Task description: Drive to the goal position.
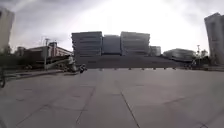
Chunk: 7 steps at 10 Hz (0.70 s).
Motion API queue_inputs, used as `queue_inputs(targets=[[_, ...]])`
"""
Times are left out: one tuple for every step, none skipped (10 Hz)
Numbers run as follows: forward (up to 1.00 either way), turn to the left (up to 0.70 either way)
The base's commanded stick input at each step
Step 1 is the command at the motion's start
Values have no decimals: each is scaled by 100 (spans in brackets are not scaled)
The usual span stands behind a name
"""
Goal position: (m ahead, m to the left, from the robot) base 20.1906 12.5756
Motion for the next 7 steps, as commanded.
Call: queue_inputs(targets=[[85, 0], [85, 0], [85, 0], [85, 0], [85, 0], [85, 0], [85, 0]])
